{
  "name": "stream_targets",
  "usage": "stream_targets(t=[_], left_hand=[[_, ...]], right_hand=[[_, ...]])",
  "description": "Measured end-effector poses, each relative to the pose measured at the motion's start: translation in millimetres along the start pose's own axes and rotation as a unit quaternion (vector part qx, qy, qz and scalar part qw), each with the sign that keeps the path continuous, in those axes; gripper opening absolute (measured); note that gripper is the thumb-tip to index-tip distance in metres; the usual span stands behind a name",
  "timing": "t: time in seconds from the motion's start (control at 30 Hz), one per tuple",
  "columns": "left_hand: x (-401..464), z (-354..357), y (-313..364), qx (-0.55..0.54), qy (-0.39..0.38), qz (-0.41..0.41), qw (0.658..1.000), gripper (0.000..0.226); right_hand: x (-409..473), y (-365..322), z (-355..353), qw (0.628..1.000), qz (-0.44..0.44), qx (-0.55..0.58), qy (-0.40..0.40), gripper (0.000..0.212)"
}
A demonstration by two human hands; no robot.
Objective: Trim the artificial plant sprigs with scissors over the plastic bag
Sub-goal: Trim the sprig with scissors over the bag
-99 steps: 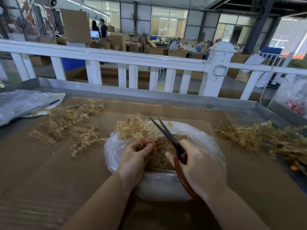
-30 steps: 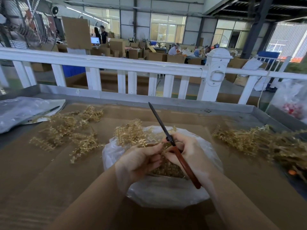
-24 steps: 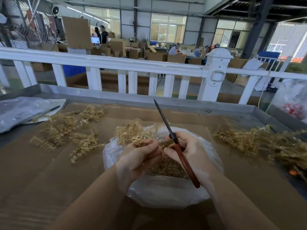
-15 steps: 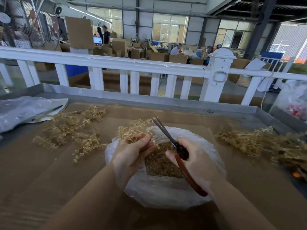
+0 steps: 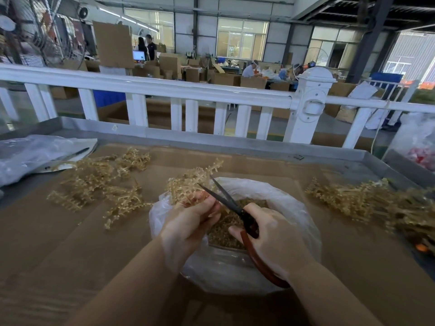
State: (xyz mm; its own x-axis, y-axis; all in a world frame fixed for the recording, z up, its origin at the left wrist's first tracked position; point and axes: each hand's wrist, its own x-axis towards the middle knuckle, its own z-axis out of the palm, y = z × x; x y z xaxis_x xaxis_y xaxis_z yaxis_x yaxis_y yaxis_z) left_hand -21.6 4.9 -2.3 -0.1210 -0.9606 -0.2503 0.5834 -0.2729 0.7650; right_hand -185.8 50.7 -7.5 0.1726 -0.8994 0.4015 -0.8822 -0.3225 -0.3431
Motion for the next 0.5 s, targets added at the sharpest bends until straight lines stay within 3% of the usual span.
stream_targets(t=[0.23,0.5], left_hand=[[0.9,-2.9,-1.7,0.018,-0.001,-0.006,1.0,0.017],[2.7,-3.0,-3.9,0.063,-0.036,0.002,0.997,0.026]], right_hand=[[-1.0,0.1,-2.6,1.0,-0.015,-0.026,-0.008,0.027],[1.1,-0.1,-2.1,1.0,-0.012,0.006,-0.019,0.023]])
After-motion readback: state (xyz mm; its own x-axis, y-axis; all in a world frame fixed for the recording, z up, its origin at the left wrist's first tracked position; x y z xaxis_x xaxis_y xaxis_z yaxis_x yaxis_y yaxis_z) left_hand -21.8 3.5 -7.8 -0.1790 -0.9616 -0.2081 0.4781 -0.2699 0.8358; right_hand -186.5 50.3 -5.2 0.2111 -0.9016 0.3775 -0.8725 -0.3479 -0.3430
